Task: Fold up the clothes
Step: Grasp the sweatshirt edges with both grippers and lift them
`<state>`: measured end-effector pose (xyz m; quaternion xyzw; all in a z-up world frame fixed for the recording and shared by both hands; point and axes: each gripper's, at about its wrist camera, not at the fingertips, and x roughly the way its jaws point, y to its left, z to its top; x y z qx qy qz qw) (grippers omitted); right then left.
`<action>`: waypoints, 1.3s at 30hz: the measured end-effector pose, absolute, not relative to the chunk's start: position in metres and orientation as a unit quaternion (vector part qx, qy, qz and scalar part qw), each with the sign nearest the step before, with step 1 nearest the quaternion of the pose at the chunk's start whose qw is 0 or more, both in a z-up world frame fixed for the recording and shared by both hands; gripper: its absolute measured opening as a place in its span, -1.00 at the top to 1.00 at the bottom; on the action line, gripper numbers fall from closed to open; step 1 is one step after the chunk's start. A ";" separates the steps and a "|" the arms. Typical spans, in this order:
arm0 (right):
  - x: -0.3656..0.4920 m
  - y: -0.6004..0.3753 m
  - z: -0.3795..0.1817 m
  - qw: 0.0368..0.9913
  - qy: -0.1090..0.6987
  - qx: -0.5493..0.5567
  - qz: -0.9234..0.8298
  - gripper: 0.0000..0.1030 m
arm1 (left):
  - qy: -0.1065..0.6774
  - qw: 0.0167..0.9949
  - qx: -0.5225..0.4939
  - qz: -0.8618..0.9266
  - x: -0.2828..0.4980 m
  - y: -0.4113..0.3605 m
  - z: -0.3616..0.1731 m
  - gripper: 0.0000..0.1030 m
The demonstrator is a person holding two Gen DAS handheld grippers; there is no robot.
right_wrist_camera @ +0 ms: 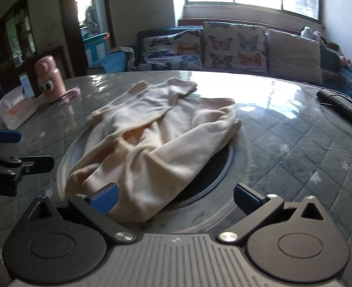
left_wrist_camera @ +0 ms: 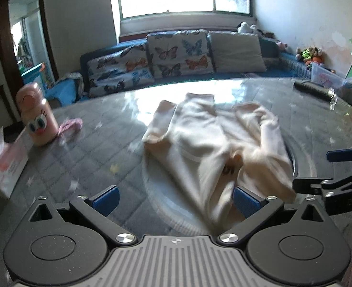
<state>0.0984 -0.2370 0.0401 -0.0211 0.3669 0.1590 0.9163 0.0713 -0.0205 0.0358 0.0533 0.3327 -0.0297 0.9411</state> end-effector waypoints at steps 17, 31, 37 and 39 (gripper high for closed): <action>0.214 -0.283 0.038 0.916 0.385 0.060 0.097 -0.33 | 0.346 0.928 0.088 -0.106 0.157 -0.064 0.026 -0.45; 0.287 -0.274 0.005 0.903 0.410 0.082 0.099 0.20 | 0.379 0.914 0.078 -0.121 0.186 -0.052 0.007 0.86; 0.284 -0.274 0.005 0.904 0.408 0.088 0.096 0.92 | 0.357 0.927 0.060 -0.099 0.176 -0.034 0.021 0.94; 0.277 -0.276 0.011 0.908 0.398 0.088 0.099 0.94 | 0.351 0.931 0.052 -0.088 0.171 -0.026 0.026 0.95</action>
